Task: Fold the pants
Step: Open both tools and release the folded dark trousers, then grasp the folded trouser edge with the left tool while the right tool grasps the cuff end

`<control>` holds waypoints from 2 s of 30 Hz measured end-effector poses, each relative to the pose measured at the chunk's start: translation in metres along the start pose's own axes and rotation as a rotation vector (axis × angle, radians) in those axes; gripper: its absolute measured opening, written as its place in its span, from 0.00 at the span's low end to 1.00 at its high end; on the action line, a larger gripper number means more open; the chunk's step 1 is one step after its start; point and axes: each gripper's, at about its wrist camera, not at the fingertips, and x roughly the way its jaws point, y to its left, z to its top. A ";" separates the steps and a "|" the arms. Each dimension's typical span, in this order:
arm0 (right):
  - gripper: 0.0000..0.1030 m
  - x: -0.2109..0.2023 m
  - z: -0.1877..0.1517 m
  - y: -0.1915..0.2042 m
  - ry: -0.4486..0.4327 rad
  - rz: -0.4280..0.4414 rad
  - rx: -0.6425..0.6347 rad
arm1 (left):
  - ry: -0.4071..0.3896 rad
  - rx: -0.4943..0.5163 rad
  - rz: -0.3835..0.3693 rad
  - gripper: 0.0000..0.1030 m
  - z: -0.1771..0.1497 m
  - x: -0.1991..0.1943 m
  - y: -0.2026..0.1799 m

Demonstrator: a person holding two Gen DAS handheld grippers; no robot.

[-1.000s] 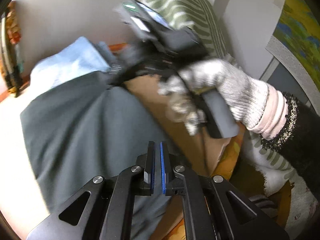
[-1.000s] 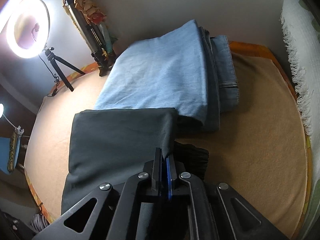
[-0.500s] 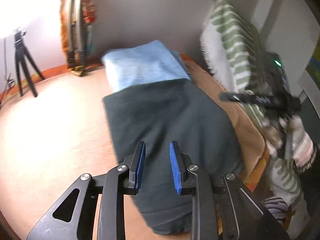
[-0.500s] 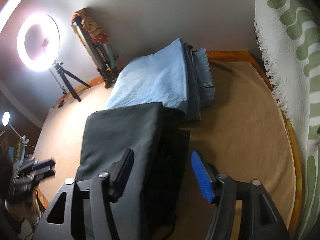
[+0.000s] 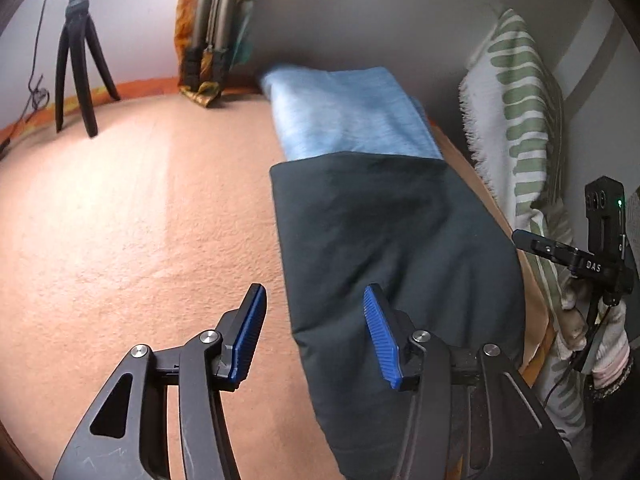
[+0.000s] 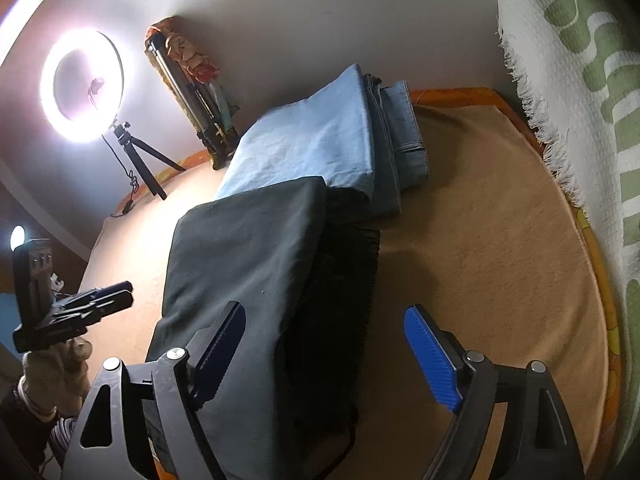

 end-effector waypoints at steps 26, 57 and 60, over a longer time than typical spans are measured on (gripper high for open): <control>0.89 0.076 0.025 -0.019 0.153 0.083 0.009 | 0.037 -0.106 -0.095 0.48 0.012 0.054 0.027; 0.82 0.090 0.025 -0.023 0.084 0.225 -0.074 | 0.020 0.007 -0.075 0.49 0.016 0.069 0.003; 0.79 0.090 0.024 -0.025 0.097 0.239 -0.073 | 0.020 0.007 -0.086 0.48 0.016 0.069 0.004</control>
